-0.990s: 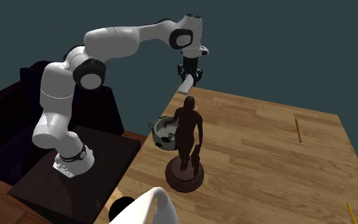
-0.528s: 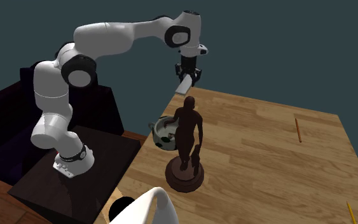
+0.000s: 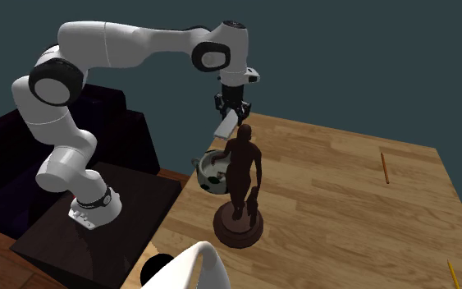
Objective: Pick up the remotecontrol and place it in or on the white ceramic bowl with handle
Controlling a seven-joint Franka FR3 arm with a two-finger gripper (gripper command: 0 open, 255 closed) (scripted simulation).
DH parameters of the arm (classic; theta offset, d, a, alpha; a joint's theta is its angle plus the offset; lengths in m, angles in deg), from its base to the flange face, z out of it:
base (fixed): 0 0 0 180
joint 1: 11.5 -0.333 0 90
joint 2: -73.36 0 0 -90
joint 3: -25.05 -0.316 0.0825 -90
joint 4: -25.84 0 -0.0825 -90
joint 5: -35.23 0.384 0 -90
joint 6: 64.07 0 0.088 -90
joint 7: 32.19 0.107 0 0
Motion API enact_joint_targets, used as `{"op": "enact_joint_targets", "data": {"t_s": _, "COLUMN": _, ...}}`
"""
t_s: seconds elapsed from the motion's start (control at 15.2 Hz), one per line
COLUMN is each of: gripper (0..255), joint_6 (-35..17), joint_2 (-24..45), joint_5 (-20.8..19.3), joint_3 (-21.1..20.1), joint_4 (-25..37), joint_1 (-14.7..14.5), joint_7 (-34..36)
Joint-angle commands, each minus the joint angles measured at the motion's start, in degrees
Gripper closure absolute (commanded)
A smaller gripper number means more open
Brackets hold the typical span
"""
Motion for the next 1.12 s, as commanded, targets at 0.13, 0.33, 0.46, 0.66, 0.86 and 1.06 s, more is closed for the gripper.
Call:
{"op": "enact_joint_targets", "data": {"t_s": 0.13, "gripper": 255, "joint_6": -1.56, "joint_2": -6.04, "joint_5": 1.6, "joint_3": 2.29, "joint_4": -7.44, "joint_1": 3.0, "joint_7": -5.54}}
{"op": "enact_joint_targets", "data": {"t_s": 0.33, "gripper": 255, "joint_6": -2.17, "joint_2": -9.8, "joint_5": 2.28, "joint_3": 4.3, "joint_4": -11.78, "joint_1": 4.87, "joint_7": -9.6}}
{"op": "enact_joint_targets", "data": {"t_s": 0.46, "gripper": 255, "joint_6": -2.44, "joint_2": -12.04, "joint_5": 2.53, "joint_3": 5.75, "joint_4": -14.3, "joint_1": 6.04, "joint_7": -12.32}}
{"op": "enact_joint_targets", "data": {"t_s": 0.66, "gripper": 255, "joint_6": -4.09, "joint_2": -13.16, "joint_5": 2.6, "joint_3": 6.61, "joint_4": -17.09, "joint_1": 6.66, "joint_7": -13.87}}
{"op": "enact_joint_targets", "data": {"t_s": 0.86, "gripper": 255, "joint_6": -6.39, "joint_2": -13.0, "joint_5": 2.6, "joint_3": 6.58, "joint_4": -19.23, "joint_1": 6.64, "joint_7": -13.88}}
{"op": "enact_joint_targets", "data": {"t_s": 1.06, "gripper": 255, "joint_6": -8.68, "joint_2": -12.72, "joint_5": 2.58, "joint_3": 6.55, "joint_4": -21.25, "joint_1": 6.62, "joint_7": -13.87}}
